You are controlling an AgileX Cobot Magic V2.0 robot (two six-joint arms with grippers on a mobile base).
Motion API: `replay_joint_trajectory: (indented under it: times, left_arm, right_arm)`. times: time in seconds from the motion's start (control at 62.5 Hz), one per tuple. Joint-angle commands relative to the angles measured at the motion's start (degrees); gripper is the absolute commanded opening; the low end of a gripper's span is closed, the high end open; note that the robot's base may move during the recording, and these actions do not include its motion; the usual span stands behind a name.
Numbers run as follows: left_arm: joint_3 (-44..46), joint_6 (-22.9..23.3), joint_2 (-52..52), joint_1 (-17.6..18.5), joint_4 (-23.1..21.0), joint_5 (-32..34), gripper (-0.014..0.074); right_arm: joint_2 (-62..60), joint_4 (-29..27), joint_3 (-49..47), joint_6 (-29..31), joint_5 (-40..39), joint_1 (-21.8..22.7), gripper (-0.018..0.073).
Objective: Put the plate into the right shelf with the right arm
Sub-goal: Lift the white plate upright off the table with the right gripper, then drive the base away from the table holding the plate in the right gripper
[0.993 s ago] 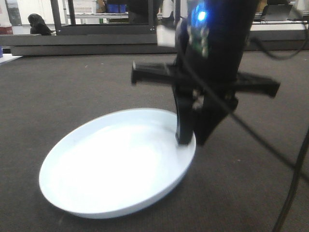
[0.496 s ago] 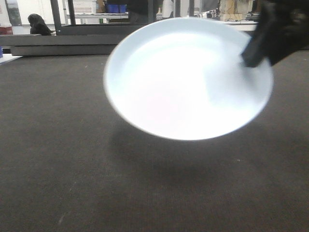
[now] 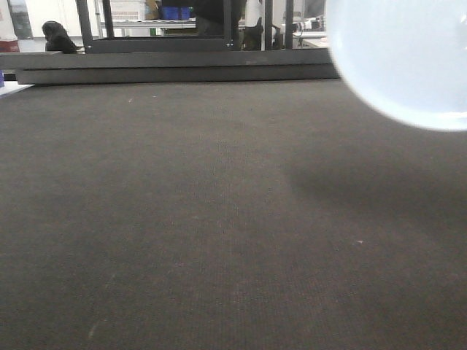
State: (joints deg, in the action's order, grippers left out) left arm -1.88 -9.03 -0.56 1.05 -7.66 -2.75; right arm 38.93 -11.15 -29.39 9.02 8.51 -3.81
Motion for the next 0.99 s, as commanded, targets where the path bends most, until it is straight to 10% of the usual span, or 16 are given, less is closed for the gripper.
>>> replay_joint_trajectory:
  times: [0.0, 0.977]
  left_arm:
    - [-0.6, 0.4, -0.6, 0.1, -0.5, 5.2, -0.0128]
    - [-0.6, 0.4, -0.6, 0.1, -0.5, 5.2, -0.0128]
  right_arm:
    - [-5.7, -0.5, 0.1, 0.6, -6.3, 0.7, 0.0056]
    - [-24.8, -0.5, 5.6, 0.6, -7.7, 0.7, 0.0056]
